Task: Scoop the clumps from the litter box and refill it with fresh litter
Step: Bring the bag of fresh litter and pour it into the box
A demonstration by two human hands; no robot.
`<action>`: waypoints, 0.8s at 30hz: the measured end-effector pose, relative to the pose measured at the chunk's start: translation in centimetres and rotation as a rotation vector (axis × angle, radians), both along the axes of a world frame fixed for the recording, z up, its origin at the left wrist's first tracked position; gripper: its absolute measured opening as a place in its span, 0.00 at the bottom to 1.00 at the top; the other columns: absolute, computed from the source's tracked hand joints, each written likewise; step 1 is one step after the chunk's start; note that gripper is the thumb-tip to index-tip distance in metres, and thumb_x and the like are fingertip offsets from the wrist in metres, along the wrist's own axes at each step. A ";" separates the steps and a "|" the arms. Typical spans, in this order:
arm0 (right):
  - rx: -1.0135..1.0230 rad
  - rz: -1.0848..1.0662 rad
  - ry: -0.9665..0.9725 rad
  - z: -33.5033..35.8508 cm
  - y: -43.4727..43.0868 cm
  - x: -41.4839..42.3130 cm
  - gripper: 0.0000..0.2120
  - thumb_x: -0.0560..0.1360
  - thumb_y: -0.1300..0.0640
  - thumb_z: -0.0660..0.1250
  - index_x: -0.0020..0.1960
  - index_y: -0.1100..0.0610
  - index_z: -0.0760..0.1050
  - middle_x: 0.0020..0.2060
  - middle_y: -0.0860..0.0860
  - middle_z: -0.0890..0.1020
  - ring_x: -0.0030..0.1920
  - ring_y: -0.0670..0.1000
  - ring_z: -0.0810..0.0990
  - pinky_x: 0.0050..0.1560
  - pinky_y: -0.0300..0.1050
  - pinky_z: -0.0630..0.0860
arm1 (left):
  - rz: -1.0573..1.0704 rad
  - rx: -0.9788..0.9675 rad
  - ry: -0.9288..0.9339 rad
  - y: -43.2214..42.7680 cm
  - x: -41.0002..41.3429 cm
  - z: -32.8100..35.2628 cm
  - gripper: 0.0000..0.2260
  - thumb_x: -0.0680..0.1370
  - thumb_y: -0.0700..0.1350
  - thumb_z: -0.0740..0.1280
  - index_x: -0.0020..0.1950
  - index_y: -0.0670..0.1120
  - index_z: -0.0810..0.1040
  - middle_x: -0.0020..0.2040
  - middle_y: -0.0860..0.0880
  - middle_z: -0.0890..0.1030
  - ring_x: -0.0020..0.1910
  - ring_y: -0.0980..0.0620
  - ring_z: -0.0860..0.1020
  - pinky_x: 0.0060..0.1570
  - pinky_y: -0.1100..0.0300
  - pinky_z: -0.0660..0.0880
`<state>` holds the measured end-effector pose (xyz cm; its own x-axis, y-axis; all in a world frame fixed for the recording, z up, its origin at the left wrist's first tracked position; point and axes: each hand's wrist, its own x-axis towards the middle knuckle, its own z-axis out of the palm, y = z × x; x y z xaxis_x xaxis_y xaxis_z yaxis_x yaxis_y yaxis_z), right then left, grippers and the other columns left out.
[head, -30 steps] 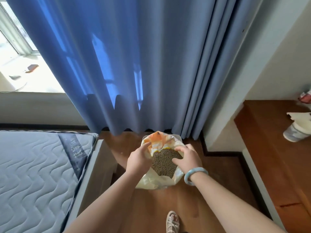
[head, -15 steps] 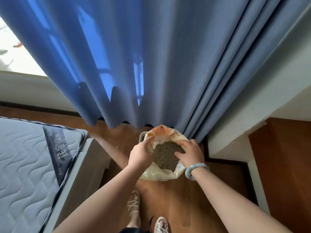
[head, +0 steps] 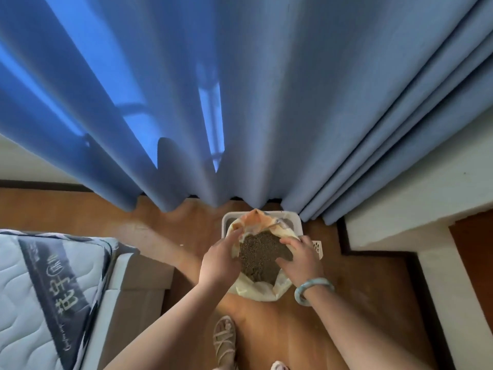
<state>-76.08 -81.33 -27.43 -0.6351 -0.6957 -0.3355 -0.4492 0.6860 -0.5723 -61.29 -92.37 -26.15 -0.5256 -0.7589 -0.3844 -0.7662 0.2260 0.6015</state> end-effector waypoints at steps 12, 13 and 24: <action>-0.058 0.042 -0.147 -19.1 -11.3 0.0 0.20 0.71 0.58 0.71 0.62 0.48 0.74 0.59 0.45 0.69 0.59 0.48 0.72 0.54 0.38 0.71 | 0.134 -0.131 -0.041 -9.8 0.0 -18.3 0.33 0.68 0.32 0.62 0.70 0.57 0.69 0.53 0.47 0.79 0.49 0.45 0.76 0.45 0.53 0.74; -0.084 0.045 -0.170 -20.9 -12.2 0.3 0.20 0.71 0.59 0.71 0.62 0.49 0.74 0.58 0.46 0.69 0.58 0.48 0.72 0.53 0.37 0.70 | 0.157 -0.156 -0.033 -10.6 0.2 -19.9 0.33 0.68 0.32 0.62 0.69 0.57 0.70 0.53 0.47 0.79 0.48 0.45 0.76 0.44 0.53 0.74; -0.306 0.240 -0.352 -36.7 -20.8 2.2 0.20 0.70 0.58 0.72 0.60 0.48 0.74 0.54 0.44 0.68 0.54 0.44 0.69 0.53 0.37 0.69 | 0.294 -0.501 -0.161 -17.5 2.8 -32.2 0.32 0.69 0.35 0.62 0.70 0.58 0.68 0.53 0.49 0.78 0.50 0.47 0.75 0.38 0.59 0.66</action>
<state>-73.87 -102.12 -64.10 -0.3311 -0.9074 -0.2588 -0.3177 0.3654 -0.8750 -58.48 -109.87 -58.36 -0.2316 -0.9728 0.0002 -0.9122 0.2172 0.3475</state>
